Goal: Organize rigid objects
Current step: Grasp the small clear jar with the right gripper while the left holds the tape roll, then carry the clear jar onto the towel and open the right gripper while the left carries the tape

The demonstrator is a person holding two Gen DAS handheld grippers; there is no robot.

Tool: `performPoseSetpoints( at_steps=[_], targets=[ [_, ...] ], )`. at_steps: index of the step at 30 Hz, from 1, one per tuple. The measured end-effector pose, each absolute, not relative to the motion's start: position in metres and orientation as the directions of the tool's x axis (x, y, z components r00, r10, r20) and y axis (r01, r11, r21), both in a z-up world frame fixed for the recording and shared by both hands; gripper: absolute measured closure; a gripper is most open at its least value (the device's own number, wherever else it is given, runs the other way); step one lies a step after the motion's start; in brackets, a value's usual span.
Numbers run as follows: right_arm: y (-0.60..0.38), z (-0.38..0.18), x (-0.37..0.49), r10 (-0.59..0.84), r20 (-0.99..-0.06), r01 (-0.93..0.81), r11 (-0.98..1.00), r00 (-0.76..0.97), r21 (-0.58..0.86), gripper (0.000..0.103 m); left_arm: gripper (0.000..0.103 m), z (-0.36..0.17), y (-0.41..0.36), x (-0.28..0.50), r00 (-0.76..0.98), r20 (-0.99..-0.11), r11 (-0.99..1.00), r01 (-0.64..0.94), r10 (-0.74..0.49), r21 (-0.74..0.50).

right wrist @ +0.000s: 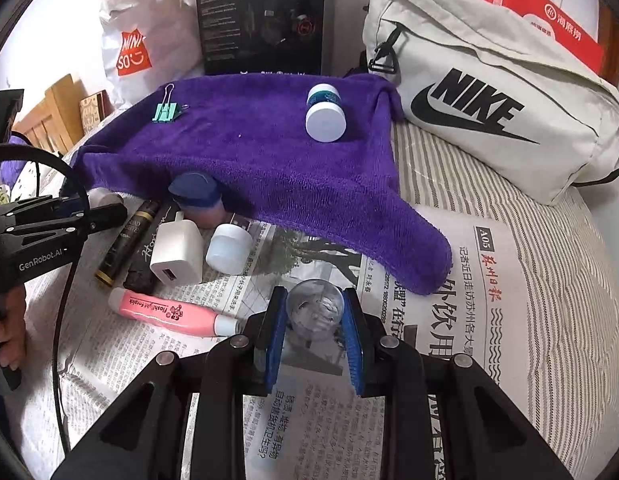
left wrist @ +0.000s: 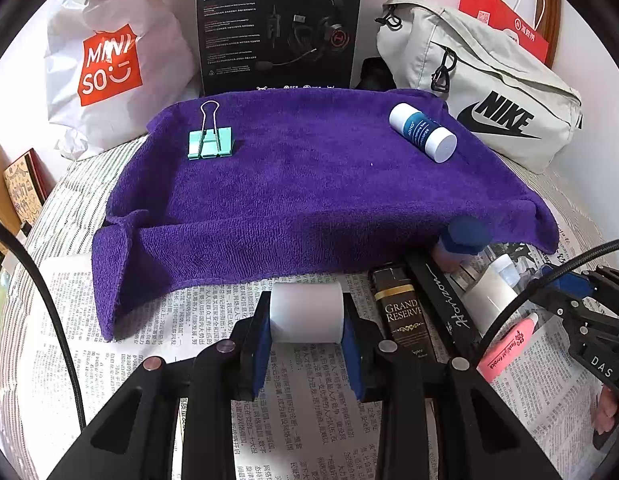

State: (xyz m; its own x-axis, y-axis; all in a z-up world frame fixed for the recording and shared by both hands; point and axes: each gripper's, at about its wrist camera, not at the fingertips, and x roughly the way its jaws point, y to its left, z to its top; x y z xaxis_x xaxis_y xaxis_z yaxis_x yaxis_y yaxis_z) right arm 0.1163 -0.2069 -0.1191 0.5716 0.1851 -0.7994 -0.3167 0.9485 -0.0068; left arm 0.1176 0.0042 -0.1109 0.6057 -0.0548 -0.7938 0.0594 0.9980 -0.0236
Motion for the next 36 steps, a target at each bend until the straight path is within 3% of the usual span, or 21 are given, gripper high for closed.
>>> performPoseSetpoints(
  at_steps=[19,36],
  targets=[
    [-0.209,-0.118,0.115,0.199,-0.796,-0.314,0.949,0.572,0.012,0.077,0.074,-0.109,0.002,0.118,0.593,-0.804,0.998,0.068,-0.050,-0.011],
    [-0.217,-0.061,0.125,0.315,-0.735,-0.360,0.927,0.601,0.103,0.076,0.074,-0.069,0.038,0.100,0.613,-0.784,0.995,0.042,-0.097,-0.089]
  ],
)
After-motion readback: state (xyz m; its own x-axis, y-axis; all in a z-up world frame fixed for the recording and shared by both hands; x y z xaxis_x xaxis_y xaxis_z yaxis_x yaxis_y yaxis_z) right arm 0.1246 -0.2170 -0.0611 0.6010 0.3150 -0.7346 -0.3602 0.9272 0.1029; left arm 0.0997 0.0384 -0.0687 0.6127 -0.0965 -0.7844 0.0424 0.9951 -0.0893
